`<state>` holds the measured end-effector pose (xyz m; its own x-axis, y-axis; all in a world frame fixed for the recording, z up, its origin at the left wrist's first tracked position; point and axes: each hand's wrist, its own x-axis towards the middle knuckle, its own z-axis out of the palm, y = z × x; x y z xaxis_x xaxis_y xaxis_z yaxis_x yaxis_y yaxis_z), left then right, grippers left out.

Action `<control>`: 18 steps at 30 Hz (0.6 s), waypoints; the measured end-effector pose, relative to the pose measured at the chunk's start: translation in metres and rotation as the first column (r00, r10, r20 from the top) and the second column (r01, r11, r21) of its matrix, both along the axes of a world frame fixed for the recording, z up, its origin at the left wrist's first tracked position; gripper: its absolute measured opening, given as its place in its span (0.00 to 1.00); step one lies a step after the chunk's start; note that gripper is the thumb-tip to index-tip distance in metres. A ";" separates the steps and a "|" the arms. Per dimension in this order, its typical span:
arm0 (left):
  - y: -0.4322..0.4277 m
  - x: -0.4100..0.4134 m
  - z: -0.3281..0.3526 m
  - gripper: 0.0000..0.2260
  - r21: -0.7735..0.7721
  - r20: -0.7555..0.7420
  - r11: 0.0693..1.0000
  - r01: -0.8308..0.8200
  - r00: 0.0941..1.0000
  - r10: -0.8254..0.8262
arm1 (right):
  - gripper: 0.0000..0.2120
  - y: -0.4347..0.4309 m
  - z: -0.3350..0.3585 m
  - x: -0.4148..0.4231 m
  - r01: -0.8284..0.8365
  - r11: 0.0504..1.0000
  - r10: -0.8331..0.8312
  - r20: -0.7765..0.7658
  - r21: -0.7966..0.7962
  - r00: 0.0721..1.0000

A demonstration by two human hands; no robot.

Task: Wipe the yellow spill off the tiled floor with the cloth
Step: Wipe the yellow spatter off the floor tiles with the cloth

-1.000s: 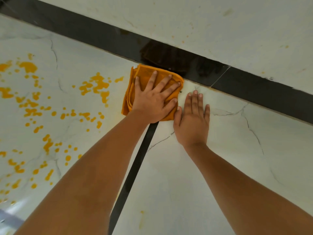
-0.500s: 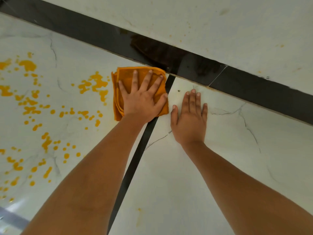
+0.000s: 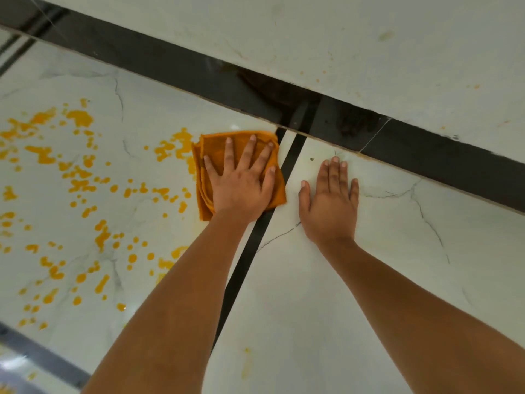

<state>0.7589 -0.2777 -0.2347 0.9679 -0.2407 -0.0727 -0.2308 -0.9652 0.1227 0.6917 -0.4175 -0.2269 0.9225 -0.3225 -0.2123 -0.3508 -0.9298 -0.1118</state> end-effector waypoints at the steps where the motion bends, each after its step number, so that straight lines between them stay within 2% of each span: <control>1: 0.005 -0.008 0.000 0.24 0.020 -0.010 0.999 0.038 0.999 -0.037 | 0.30 0.000 0.001 0.000 -0.001 1.000 0.001 0.002 0.004 1.000; 3: 0.015 0.002 0.004 0.24 -0.002 -0.039 1.000 0.029 0.999 -0.029 | 0.30 0.001 0.005 -0.003 -0.033 0.999 0.033 0.002 -0.004 0.999; 6: 0.029 0.035 0.011 0.24 -0.010 -0.079 0.996 -0.089 0.993 0.088 | 0.31 0.010 0.010 -0.004 -0.138 0.990 0.138 0.038 0.001 0.990; 9: 0.054 0.009 0.001 0.24 -0.011 -0.017 0.996 -0.088 0.996 0.088 | 0.27 0.036 0.011 0.010 -0.239 0.968 0.231 0.097 0.081 0.968; 11: 0.068 -0.005 0.000 0.23 -0.008 0.002 0.997 -0.076 0.997 0.076 | 0.26 0.052 0.007 0.017 -0.295 0.953 0.288 0.098 0.068 0.953; 15: 0.082 0.043 0.008 0.24 -0.029 -0.067 0.975 -0.218 0.974 0.216 | 0.28 0.059 -0.003 0.019 -0.285 0.959 0.284 0.077 -0.001 0.956; 18: 0.083 0.021 0.001 0.25 -0.031 -0.032 0.988 -0.154 0.988 0.153 | 0.29 0.059 -0.002 0.019 -0.283 0.959 0.284 0.068 -0.020 0.957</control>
<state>0.7796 -0.1942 -0.2337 0.9910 -0.0925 -0.0963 -0.0764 -0.9842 0.1596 0.7108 -0.3585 -0.2287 0.9886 -0.0477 -0.1431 -0.0647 -0.9911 -0.1167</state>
